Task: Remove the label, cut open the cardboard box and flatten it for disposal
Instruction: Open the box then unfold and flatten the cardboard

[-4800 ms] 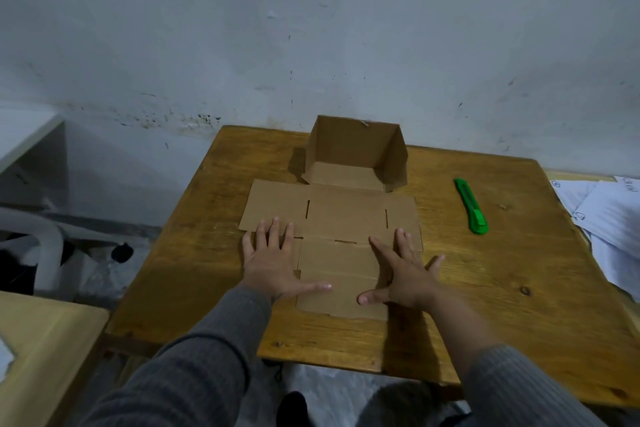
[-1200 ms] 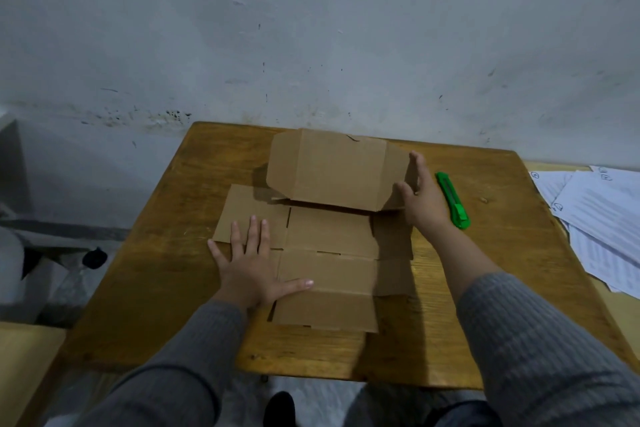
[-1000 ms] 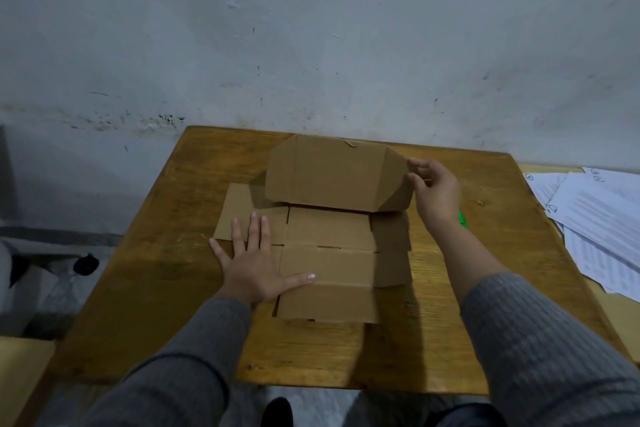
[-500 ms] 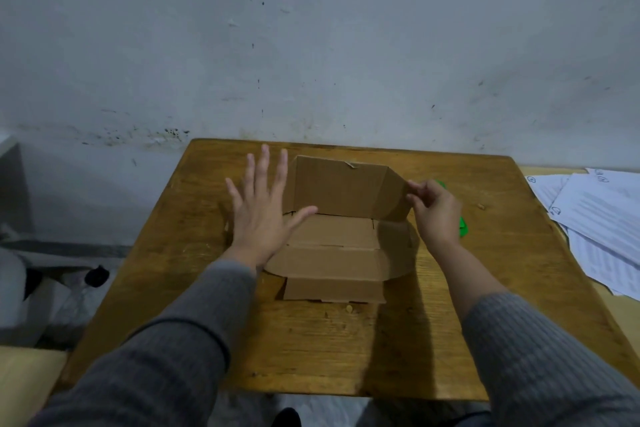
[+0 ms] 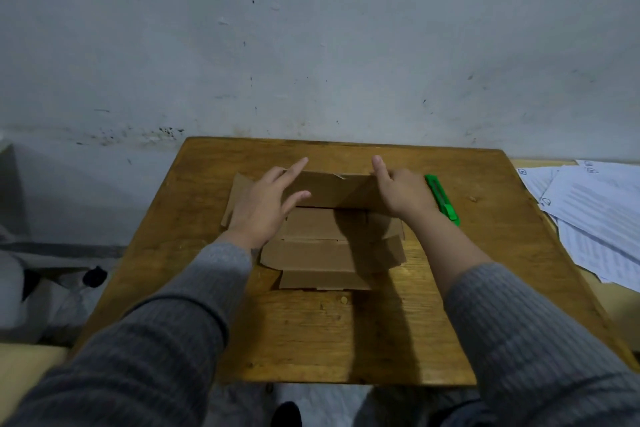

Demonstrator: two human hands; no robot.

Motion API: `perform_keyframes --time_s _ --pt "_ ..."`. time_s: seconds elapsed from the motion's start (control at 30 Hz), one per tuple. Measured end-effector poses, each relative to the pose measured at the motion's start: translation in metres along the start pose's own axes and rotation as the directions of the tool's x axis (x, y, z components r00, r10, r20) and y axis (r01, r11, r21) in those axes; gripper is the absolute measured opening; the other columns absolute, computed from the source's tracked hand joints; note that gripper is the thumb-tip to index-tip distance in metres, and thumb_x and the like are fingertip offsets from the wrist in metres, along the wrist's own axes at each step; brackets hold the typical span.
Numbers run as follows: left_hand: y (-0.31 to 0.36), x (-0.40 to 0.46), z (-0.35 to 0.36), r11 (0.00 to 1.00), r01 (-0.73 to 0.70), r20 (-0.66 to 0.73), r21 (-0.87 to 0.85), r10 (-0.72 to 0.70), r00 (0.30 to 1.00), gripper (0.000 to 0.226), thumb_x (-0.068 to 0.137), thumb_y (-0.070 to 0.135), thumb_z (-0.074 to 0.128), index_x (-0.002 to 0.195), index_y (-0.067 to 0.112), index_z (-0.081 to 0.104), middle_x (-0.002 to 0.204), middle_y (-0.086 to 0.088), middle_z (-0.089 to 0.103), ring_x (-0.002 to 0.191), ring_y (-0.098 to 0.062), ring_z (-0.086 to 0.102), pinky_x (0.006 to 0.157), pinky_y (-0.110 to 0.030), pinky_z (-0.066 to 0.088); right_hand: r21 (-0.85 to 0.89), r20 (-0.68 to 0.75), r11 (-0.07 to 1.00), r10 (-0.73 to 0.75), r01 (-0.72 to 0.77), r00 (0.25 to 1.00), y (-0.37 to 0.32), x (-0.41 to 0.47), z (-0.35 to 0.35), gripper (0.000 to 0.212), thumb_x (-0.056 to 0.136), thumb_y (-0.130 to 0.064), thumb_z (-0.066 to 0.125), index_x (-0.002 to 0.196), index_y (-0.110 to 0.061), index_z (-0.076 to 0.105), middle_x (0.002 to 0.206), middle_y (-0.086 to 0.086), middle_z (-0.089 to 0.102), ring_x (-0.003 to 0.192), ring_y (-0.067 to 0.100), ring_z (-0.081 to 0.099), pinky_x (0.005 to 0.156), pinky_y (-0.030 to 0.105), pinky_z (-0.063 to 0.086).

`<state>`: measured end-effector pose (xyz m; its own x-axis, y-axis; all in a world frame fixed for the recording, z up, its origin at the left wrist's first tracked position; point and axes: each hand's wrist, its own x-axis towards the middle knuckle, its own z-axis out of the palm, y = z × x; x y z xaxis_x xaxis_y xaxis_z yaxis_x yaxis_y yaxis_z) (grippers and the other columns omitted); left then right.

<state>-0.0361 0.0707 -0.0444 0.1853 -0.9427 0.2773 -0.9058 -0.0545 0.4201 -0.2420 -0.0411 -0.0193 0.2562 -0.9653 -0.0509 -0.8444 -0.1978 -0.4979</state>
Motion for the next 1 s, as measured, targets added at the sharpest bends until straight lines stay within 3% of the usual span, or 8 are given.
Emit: perform_keyframes --time_s 0.1,0.17,0.23,0.3,0.37,0.43,0.87,1.0 --pt "0.006 -0.013 -0.002 0.995 0.086 0.012 -0.050 -0.086 0.996 0.063 0.095 0.057 0.027 0.151 0.039 0.005 0.108 0.010 0.067 0.084 -0.008 0.063 0.069 -0.031 0.056 0.010 0.243 0.991 0.130 -0.137 0.961 -0.005 -0.008 0.006 0.065 0.092 -0.063 0.030 0.126 -0.015 0.058 0.127 0.014 0.059 0.116 0.031 0.054 0.092 0.041 0.045" --pt "0.010 -0.019 0.000 0.979 0.193 0.103 -0.067 -0.185 0.977 0.063 0.096 0.061 0.022 0.152 0.038 0.007 0.118 0.004 0.066 0.098 -0.013 0.064 0.077 -0.035 0.055 -0.016 0.330 0.990 0.140 -0.143 0.934 0.001 -0.019 0.017 0.064 0.091 -0.063 0.032 0.135 -0.020 0.050 0.142 0.012 0.048 0.128 0.033 0.045 0.103 0.046 0.039" --pt "0.012 -0.025 0.006 0.949 0.313 0.281 -0.038 -0.291 0.915 0.064 0.095 0.062 0.024 0.152 0.034 0.015 0.143 0.000 0.049 0.126 -0.020 0.049 0.100 -0.042 0.045 -0.137 0.339 0.989 0.092 -0.048 0.936 0.011 -0.029 0.031 0.064 0.091 -0.064 0.030 0.143 -0.028 0.037 0.155 0.008 0.028 0.142 0.032 0.025 0.114 0.055 0.022" --pt "0.012 -0.031 0.015 0.955 0.282 0.435 0.094 -0.294 0.851 0.066 0.096 0.061 0.024 0.153 0.029 0.015 0.160 0.003 0.019 0.144 -0.019 0.023 0.115 -0.049 0.025 -0.263 0.338 0.964 0.049 0.044 0.940 0.022 -0.039 0.046 0.069 0.089 -0.068 0.027 0.149 -0.034 0.018 0.161 0.003 0.005 0.148 0.028 0.001 0.114 0.060 0.002" --pt "0.009 -0.039 0.025 0.959 0.198 0.480 0.201 -0.273 0.834 0.068 0.097 0.059 0.023 0.154 0.027 0.005 0.161 0.009 -0.006 0.148 -0.015 0.001 0.118 -0.054 0.008 -0.320 0.336 0.944 0.029 0.085 0.941 0.031 -0.046 0.060 0.075 0.088 -0.070 0.025 0.150 -0.034 0.002 0.161 0.001 -0.010 0.147 0.026 -0.013 0.112 0.061 -0.008" --pt "0.005 -0.047 0.037 0.947 0.155 0.494 0.283 -0.282 0.822 0.070 0.096 0.060 0.021 0.153 0.026 -0.003 0.159 0.010 -0.015 0.147 -0.014 -0.010 0.117 -0.057 -0.002 -0.360 0.325 0.925 0.004 0.120 0.946 0.037 -0.051 0.069 0.076 0.089 -0.069 0.021 0.150 -0.032 -0.004 0.159 -0.001 -0.018 0.145 0.025 -0.021 0.110 0.061 -0.014" --pt "-0.003 -0.061 0.070 0.911 0.135 0.548 0.390 -0.348 0.761 0.078 0.089 0.072 0.008 0.148 0.029 -0.022 0.152 0.012 -0.034 0.142 -0.014 -0.029 0.103 -0.067 -0.020 -0.365 0.337 0.901 -0.106 0.234 0.936 0.064 -0.053 0.096 0.069 0.093 -0.063 0.009 0.150 -0.029 -0.009 0.158 -0.010 -0.020 0.144 0.015 -0.024 0.104 0.066 -0.020" --pt "-0.013 -0.060 0.057 0.952 0.077 0.572 0.296 -0.242 0.784 0.062 0.097 0.058 0.007 0.150 0.032 -0.013 0.154 0.015 -0.026 0.144 -0.010 -0.021 0.111 -0.063 -0.015 -0.320 0.301 0.891 -0.228 0.323 0.926 0.072 -0.052 0.091 0.065 0.096 -0.056 0.014 0.150 -0.027 -0.007 0.157 -0.009 -0.021 0.145 0.015 -0.019 0.105 0.061 -0.021"
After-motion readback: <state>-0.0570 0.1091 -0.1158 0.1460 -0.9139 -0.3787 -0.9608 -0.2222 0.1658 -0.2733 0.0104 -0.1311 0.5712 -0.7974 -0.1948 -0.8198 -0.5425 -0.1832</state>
